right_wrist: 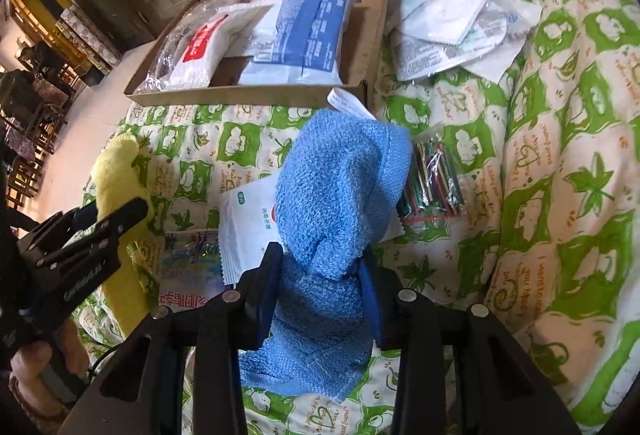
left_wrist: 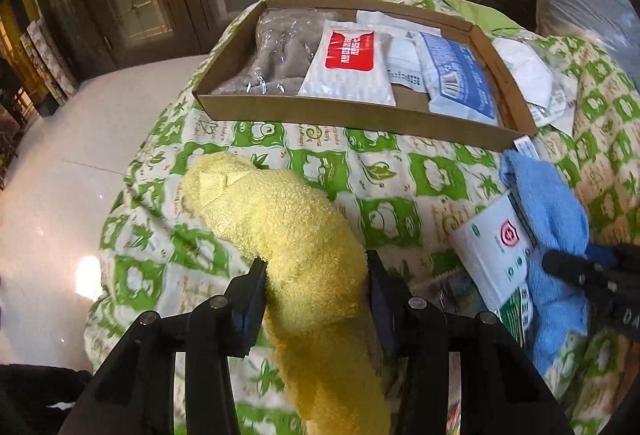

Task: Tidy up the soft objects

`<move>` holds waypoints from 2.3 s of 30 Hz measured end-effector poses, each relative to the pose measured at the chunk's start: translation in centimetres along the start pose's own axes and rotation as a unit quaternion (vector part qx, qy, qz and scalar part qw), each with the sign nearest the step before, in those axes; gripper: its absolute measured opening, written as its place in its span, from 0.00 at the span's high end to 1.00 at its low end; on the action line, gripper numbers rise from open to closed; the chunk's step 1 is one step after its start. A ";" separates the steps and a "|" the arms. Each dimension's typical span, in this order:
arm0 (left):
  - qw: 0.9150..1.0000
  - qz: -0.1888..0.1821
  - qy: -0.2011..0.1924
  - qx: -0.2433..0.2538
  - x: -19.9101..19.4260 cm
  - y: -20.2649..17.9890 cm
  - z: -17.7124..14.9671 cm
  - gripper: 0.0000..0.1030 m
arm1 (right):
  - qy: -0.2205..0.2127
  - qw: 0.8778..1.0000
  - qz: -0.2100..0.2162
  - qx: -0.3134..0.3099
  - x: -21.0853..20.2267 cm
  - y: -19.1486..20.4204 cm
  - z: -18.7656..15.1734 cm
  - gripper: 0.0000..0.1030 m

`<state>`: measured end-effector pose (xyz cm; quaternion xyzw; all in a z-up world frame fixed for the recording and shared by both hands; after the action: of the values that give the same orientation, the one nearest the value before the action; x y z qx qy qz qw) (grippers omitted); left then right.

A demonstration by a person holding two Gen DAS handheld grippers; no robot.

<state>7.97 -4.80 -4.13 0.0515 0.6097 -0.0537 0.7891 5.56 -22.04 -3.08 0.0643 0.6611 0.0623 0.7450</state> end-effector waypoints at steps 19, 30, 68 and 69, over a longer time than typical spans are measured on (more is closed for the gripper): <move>0.998 0.032 -0.041 0.022 -6.3 -1.2 -1.6 0.53 | -0.057 0.998 -0.002 -0.019 -4.7 0.7 -2.1 0.66; 0.998 0.026 -0.046 0.034 -7.2 -2.5 -1.4 0.53 | -0.086 0.996 -0.039 -0.006 -6.4 -0.4 -2.2 0.66; 0.995 -0.029 -0.083 0.052 -10.1 -2.0 14.1 0.53 | -0.114 0.993 0.005 -0.009 -10.7 -2.8 14.2 0.66; 0.994 -0.028 -0.083 0.058 -9.7 -2.6 14.9 0.53 | -0.115 0.993 0.005 -0.010 -10.3 -2.7 15.0 0.66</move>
<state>19.45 -9.32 8.92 0.0754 0.5394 -0.1151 0.8307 19.30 -26.75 8.28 0.0673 0.5699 0.0648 0.8164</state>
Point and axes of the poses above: each gripper's, at about its wrist camera, not at the fingertips, and x roughly the way its jaws point, y to its left, z to its top, the point moved 2 cm from there along x, roughly the way its jaws point, and after that the axes turned 15 degrees about y, right-handed, at the moved point
